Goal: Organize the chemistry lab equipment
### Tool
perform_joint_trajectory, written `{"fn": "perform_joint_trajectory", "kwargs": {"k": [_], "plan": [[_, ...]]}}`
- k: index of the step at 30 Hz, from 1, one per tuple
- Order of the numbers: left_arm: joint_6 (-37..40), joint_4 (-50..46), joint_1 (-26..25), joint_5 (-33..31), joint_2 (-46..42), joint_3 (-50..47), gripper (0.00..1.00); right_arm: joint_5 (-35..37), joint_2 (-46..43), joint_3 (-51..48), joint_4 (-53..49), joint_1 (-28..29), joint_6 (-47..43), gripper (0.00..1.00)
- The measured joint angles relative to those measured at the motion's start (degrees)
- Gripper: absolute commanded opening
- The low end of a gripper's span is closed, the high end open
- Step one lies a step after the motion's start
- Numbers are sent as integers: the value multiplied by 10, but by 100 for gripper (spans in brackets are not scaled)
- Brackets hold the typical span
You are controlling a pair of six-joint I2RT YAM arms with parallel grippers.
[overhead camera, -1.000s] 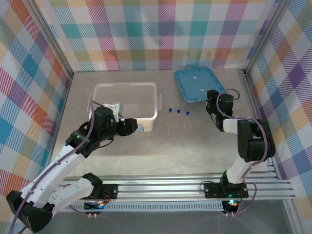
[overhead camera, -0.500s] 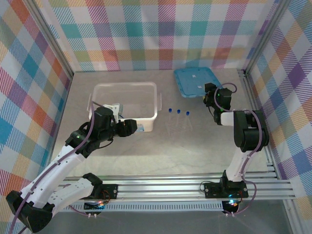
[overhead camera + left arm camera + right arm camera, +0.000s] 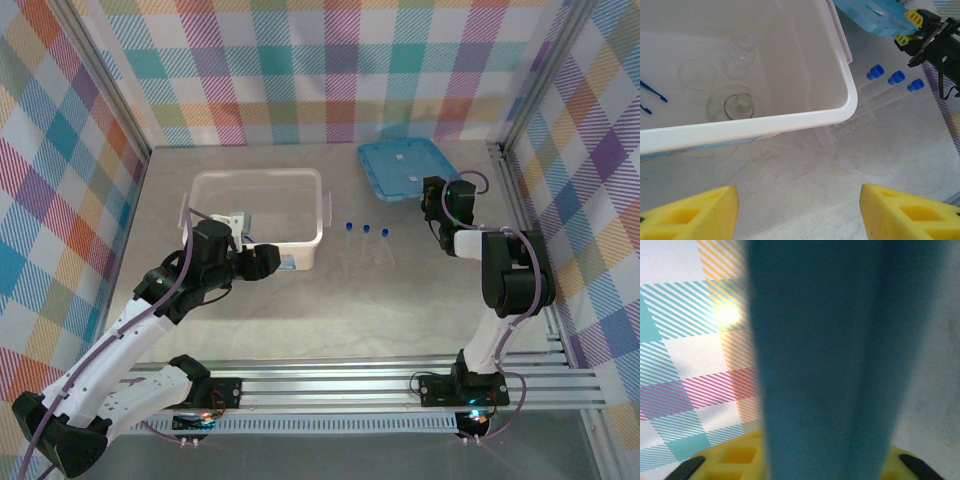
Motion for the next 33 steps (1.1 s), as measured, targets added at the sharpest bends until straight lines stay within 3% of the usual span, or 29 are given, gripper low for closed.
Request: {"fn": "perform_joint_trajectory", "kwargs": {"k": [10,20,33], "plan": [[0,-1,0,-3,-9,0,65,7,1,1,-29,0,0,5],[4,-11,0,-3,-9,0,65,0,-8,1,-49,-2,-21,0],[20,-30,0,-15,9,41,65,7,-209,1,-175,-5,-145,0]]}}
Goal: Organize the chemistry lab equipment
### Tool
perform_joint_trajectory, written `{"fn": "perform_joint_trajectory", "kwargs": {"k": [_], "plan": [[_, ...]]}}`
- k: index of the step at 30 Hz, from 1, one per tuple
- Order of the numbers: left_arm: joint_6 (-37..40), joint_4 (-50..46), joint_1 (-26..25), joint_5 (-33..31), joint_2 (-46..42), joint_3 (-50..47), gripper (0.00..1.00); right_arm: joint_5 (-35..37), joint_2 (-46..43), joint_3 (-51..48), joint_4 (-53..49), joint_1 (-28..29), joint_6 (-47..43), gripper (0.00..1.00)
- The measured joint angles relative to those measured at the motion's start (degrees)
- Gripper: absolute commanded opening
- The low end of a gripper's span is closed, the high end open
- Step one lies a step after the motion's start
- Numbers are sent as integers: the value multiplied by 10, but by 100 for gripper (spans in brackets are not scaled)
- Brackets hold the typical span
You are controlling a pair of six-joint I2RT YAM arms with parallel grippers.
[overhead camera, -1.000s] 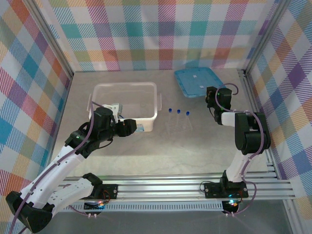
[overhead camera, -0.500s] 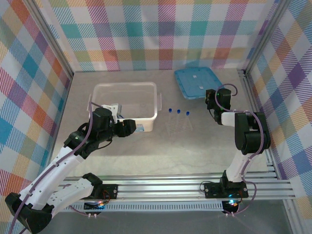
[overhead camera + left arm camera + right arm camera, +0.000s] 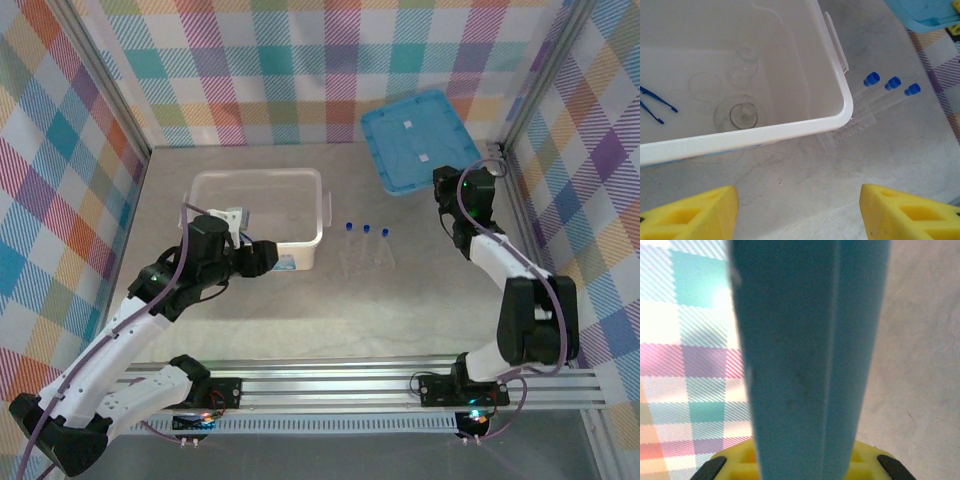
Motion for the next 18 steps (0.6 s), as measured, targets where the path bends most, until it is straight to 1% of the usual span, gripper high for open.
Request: {"fn": "perform_joint_trajectory", "kwargs": {"k": [9,12,16,18], "plan": [[11,-5,2,-12,25,30,65,21,-103,11,-111,0,-119,0],[12,-9,11,-13,30,43,66,30,-136,21,-144,3,-164,0],[12,-18,40,-12,34,56,68,57,-184,45,-182,25,-241,0],[13,-27,57,-8,38,66,71,76,-208,62,-199,53,-292,0]]}}
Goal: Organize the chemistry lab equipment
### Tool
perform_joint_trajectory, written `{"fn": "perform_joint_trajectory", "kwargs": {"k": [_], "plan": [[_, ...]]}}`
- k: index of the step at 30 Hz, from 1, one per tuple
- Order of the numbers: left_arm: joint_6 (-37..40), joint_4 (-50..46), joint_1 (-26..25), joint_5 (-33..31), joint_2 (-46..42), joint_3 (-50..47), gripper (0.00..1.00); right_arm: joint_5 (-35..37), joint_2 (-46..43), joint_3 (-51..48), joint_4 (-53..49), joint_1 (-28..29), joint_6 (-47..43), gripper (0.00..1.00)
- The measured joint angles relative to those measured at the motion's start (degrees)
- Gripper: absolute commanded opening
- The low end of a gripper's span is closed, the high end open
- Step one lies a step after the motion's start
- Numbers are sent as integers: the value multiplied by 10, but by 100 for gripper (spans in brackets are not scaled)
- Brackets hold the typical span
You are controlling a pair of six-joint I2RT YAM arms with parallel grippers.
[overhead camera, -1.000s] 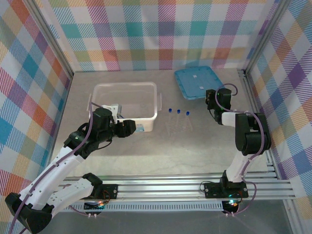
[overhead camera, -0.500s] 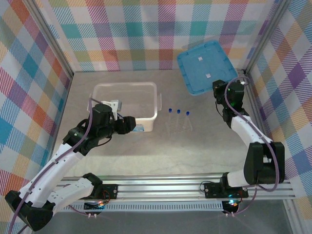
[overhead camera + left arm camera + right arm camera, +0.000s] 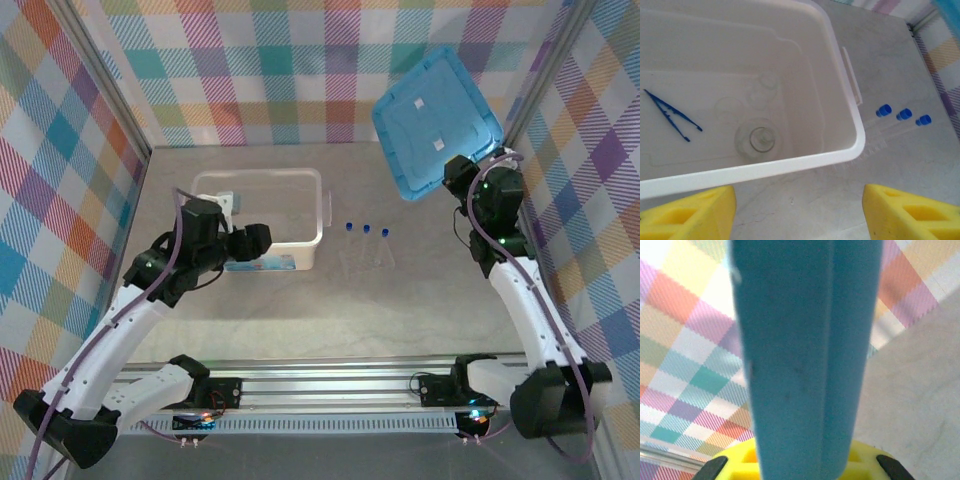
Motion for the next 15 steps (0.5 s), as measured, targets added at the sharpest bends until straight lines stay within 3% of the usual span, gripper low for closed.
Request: {"fn": "perform_joint_trajectory", "kwargs": {"k": [3,8,15], "plan": [[0,-3,26,14,4,14,86,24,-30,25,-16,47,-76,0],[5,-4,65,51,18,33,99,64,-66,48,-31,118,-193,0],[-13,1,96,128,45,48,100,132,-76,60,-42,238,-348,0]]}}
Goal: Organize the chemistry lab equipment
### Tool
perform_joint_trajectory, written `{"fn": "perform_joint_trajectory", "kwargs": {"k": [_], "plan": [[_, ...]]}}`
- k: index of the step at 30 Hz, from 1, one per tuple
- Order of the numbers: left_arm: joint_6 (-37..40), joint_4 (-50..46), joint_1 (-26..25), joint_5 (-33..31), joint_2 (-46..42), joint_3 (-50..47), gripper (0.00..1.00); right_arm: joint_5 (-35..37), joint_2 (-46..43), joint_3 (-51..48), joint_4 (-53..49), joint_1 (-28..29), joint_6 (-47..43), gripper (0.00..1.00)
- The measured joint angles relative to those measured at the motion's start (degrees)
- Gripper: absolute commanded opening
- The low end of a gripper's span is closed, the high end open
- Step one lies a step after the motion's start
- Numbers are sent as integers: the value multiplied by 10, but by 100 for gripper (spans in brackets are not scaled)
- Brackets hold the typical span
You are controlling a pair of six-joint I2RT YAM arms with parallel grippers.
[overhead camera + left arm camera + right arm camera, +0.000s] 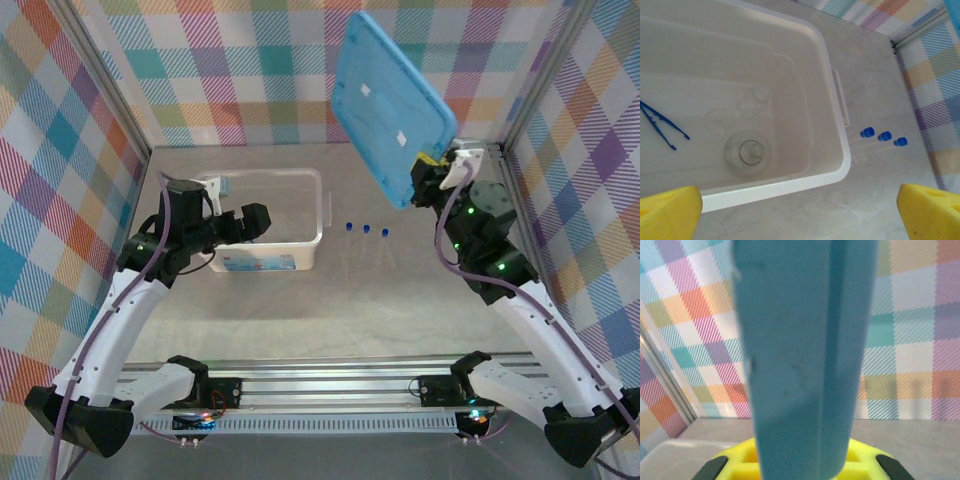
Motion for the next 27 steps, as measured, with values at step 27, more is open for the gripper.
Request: {"fn": "perform_joint_trajectory", "kwargs": {"k": [27], "plan": [[-457,429,177,312,-10,-102,83,232,221,35,178,288,-562,0]]}}
